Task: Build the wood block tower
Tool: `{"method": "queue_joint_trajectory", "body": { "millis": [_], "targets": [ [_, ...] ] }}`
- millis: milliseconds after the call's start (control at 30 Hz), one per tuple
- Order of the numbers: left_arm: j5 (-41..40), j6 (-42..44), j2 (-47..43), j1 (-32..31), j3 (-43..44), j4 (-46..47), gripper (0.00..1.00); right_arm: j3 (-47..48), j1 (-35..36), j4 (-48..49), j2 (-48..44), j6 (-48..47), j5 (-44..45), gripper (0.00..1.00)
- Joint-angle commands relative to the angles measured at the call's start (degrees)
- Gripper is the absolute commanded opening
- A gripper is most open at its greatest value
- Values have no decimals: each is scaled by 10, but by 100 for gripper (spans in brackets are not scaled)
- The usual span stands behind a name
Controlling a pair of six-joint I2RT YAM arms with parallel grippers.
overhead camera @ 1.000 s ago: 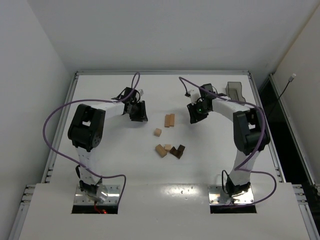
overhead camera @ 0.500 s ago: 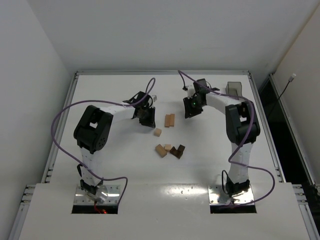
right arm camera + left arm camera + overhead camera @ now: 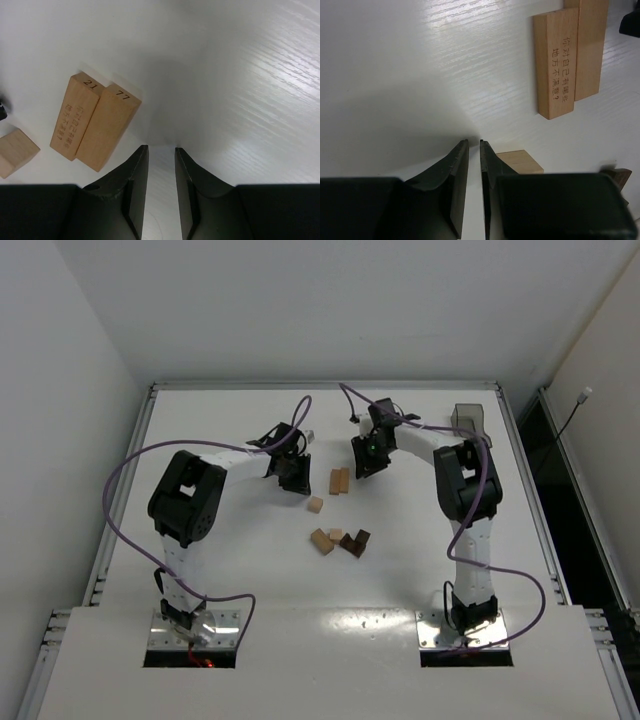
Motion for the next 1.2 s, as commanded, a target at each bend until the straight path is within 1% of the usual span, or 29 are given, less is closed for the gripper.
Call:
{"method": "queue_joint_trajectory", "body": {
  "millis": [0, 467, 500, 1167],
  "targets": [
    [-25, 9, 17, -4, 9, -14, 13, 20, 9, -6, 5, 10, 1, 25],
    [-31, 9, 17, -4, 14, -20, 13, 49, 21, -12, 39, 10, 7, 25],
    [-31, 9, 17, -4, 14, -20, 11, 54, 26, -12, 39, 10, 7, 25],
    [-36, 9, 17, -4, 14, -20, 11, 43, 31, -12, 39, 10, 1, 25]
  ]
}}
